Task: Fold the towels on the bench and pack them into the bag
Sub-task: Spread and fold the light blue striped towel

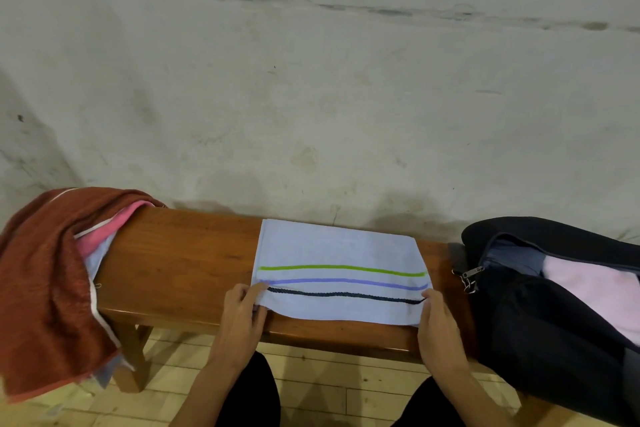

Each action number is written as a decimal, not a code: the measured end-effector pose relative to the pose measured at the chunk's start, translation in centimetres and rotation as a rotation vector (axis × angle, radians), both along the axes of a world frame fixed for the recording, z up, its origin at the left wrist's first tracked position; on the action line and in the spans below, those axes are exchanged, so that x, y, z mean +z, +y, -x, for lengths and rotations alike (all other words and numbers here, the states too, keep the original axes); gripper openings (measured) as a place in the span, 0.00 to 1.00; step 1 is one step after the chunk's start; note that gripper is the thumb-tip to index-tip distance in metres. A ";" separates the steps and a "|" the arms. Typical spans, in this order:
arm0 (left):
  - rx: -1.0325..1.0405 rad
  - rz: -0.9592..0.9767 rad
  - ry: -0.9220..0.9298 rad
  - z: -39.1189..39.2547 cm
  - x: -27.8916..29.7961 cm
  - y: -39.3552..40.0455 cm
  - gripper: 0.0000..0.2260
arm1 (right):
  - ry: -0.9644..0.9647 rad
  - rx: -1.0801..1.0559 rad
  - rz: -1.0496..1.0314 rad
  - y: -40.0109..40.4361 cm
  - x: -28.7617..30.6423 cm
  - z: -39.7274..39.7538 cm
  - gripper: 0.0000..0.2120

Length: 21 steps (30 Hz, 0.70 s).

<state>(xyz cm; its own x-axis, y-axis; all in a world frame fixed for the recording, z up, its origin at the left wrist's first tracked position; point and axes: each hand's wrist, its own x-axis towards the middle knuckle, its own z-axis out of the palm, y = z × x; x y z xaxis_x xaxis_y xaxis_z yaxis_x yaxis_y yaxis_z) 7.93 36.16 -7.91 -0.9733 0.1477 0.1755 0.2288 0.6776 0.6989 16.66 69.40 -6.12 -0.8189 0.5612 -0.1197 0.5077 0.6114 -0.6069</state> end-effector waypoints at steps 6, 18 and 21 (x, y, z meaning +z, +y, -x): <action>-0.050 -0.044 -0.004 -0.6 0.5 -0.4 0.15 | 0.103 -0.038 -0.010 -0.3 -1.2 -1.9 0.10; -0.031 -0.037 -0.119 -1.1 1.4 -0.1 0.05 | 0.136 -0.062 0.102 0.3 0.0 -2.7 0.13; 0.028 0.002 -0.139 -1.1 1.6 0.3 0.07 | 0.130 -0.085 0.123 0.5 0.2 -2.9 0.12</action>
